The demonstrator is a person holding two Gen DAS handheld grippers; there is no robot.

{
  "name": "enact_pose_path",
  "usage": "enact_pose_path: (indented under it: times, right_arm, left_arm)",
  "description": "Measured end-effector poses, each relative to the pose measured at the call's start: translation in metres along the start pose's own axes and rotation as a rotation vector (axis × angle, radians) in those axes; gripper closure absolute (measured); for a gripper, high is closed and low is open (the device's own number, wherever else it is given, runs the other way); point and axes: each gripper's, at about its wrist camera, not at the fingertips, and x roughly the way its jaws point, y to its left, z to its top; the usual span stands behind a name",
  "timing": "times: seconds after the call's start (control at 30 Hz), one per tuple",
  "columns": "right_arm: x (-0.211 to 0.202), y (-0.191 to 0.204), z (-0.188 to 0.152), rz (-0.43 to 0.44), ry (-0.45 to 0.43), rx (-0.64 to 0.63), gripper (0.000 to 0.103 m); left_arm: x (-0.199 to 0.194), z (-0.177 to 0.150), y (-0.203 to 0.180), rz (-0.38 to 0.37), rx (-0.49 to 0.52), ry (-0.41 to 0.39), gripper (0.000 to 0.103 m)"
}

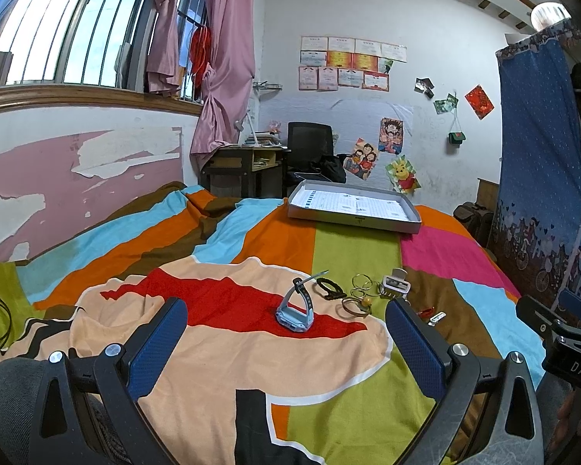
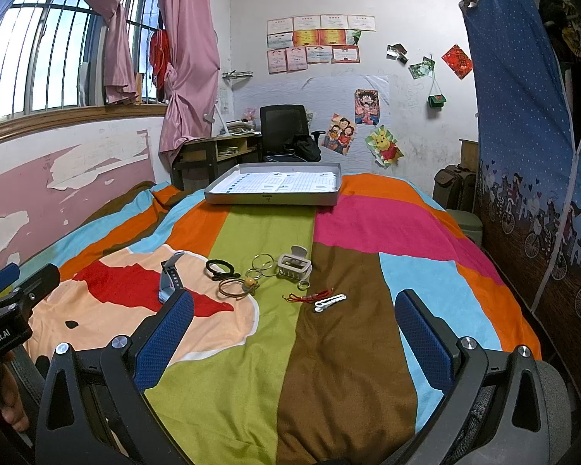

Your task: Organize jewelry

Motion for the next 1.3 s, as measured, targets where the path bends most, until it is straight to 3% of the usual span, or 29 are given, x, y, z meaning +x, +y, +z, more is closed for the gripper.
enact_pose_path:
  times: [0.7,0.9,1.3]
  right_arm:
    - [0.000,-0.001,0.000,0.001,0.002,0.004,0.001]
    - [0.000,0.000,-0.001,-0.009,0.004,0.005,0.001]
    - [0.032,0.014,0.020,0.040,0.005,-0.058,0.001]
  left_arm:
    - [0.000,0.000,0.000,-0.004,-0.007,0.003,0.000]
    - [0.006,0.005,0.005,-0.018,-0.056,0.026,0.000]
    - [0.089,0.033,0.015,-0.049,-0.013,0.194,0.000]
